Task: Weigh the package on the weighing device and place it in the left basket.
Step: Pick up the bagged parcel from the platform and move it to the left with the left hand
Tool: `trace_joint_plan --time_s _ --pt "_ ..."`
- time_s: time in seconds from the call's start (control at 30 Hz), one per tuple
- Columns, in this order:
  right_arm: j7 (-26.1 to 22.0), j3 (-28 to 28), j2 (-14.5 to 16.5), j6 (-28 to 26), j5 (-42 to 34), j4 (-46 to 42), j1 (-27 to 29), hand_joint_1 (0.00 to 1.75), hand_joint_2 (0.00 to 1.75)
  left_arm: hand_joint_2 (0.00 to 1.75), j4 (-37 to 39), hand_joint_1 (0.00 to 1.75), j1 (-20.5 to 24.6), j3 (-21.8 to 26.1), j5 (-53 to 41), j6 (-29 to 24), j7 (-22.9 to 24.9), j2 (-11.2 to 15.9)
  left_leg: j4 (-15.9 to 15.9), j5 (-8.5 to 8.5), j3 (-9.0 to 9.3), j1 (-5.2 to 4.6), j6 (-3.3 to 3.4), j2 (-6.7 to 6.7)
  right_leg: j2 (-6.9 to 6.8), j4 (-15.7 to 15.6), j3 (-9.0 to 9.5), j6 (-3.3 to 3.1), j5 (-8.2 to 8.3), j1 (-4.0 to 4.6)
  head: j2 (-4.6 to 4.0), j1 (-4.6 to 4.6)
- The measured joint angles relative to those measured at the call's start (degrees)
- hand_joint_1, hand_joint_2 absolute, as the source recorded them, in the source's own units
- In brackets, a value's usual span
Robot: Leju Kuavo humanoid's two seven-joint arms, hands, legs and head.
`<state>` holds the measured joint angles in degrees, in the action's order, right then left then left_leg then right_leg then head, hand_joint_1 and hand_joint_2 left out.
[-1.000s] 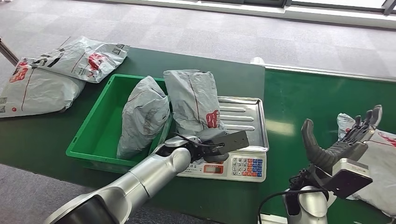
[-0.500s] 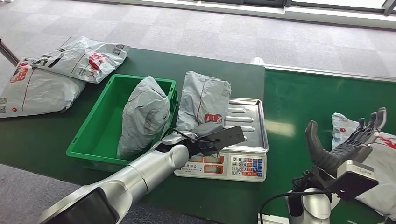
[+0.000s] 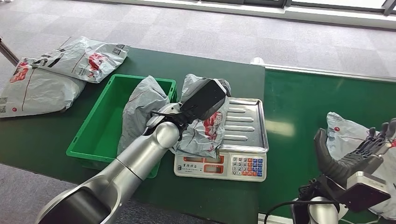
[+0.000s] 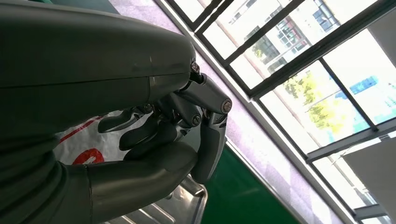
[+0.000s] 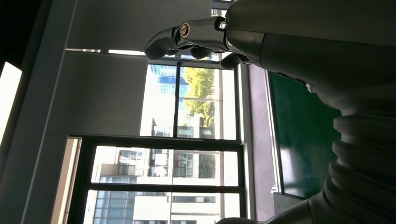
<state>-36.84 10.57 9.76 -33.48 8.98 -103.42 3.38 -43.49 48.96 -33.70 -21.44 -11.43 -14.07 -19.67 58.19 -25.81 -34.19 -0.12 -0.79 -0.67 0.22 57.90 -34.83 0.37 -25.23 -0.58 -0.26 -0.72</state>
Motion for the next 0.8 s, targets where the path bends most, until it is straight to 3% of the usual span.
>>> trace_joint_plan --time_s 0.03,0.17,0.27,0.37,0.57,0.7,0.8 --pt "0.02 0.04 0.01 -0.02 -0.05 -0.05 0.12 0.00 1.75 1.75 -1.08 1.69 -0.33 0.74 -0.13 -0.45 -0.71 0.05 0.00 0.00 0.00 0.00 0.00 0.00 0.00 0.00 0.00 0.00 0.00 0.00 0.00 0.00" --pt "0.12 0.34 0.01 0.03 -0.42 -0.31 0.95 0.00 1.75 1.75 -8.61 0.00 -1.53 4.01 -2.02 -1.13 1.29 0.86 -0.01 0.01 0.00 0.01 -0.01 0.01 0.01 0.00 -0.01 0.00 0.00 0.01 0.00 0.00" --pt "0.51 0.44 -0.01 0.44 -0.37 -0.39 1.22 0.00 1.75 1.75 -11.56 0.00 -1.35 5.56 -9.62 -0.97 8.16 1.99 -0.01 0.00 0.01 0.01 -0.01 0.01 0.01 0.00 -0.01 -0.01 -0.01 0.01 0.00 0.00" --pt "1.46 0.45 -0.01 1.20 -0.09 -0.43 1.08 0.00 1.75 1.75 -8.61 0.00 -0.30 5.75 -19.78 -0.32 13.09 2.75 -0.01 0.01 0.00 0.01 -0.01 0.00 -0.01 0.00 -0.01 0.00 -0.01 0.01 0.00 0.00" --pt "1.97 0.45 -0.01 1.58 0.16 -0.40 0.46 0.00 1.75 1.75 -0.51 0.00 1.18 5.76 -25.05 -0.42 14.08 2.87 0.00 0.06 -0.01 0.00 0.02 0.00 0.01 0.00 -0.01 0.00 0.04 0.00 0.00 0.00" --pt "2.55 0.44 -0.01 2.44 0.64 -0.05 -0.14 0.00 1.75 1.75 3.87 0.00 2.29 5.74 -30.35 3.39 18.60 2.85 -0.01 0.05 -0.01 0.00 0.03 0.01 0.01 0.00 -0.01 0.00 0.03 0.00 0.00 0.00" --pt "2.79 0.44 -0.01 2.64 0.88 0.86 -1.20 0.00 1.75 1.75 8.27 0.00 2.35 5.74 -32.60 6.10 19.37 2.76 -0.01 0.04 -0.02 0.01 0.03 0.02 0.02 0.00 -0.02 0.00 0.03 0.00 0.00 0.00"
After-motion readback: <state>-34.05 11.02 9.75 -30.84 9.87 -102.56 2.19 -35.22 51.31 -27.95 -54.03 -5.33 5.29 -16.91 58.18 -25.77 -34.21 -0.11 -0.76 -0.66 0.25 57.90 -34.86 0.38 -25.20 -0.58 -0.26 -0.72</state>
